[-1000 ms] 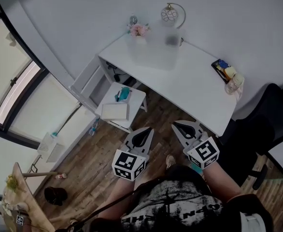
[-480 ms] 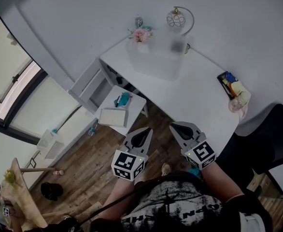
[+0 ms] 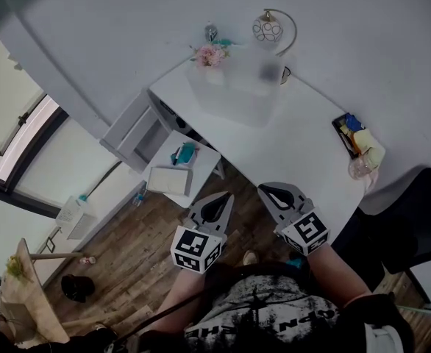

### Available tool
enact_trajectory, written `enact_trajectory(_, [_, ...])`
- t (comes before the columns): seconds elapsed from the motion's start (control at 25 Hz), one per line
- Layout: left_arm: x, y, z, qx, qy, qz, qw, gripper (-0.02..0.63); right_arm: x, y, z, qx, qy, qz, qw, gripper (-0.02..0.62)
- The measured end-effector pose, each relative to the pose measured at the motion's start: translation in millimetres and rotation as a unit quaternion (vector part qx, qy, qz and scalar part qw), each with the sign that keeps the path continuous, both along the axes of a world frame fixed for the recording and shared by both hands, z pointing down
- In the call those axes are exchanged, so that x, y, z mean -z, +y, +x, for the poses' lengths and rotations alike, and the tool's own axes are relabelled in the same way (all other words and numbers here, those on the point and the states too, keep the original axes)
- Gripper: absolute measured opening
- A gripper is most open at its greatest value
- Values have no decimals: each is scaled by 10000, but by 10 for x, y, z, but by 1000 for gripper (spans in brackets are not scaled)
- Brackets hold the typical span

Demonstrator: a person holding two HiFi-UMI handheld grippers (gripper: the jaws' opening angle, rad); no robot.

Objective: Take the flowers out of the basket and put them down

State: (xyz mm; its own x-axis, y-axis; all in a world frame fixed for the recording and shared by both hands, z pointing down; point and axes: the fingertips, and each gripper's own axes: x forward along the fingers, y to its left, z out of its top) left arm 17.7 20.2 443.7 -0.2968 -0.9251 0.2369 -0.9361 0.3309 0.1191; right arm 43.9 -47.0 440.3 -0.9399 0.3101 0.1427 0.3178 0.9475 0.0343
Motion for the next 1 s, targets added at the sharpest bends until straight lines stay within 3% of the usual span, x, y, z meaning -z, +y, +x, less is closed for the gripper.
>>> enact_trajectory(0.52, [-46,-147,-478,-42,38,34,10000,14,-74,-157,-409,-142,1,23,9999,15])
enact_trajectory(0.88, [-5,-368,-1246,-459,-43,13,9989,14,95,-397,-1120,-586,-166,303,9977,15])
enact_trajectory(1.0, [4,-411,-1551,-580,-44,16,9983,14,90,-467,-1382,-754,-144,31,9970,15])
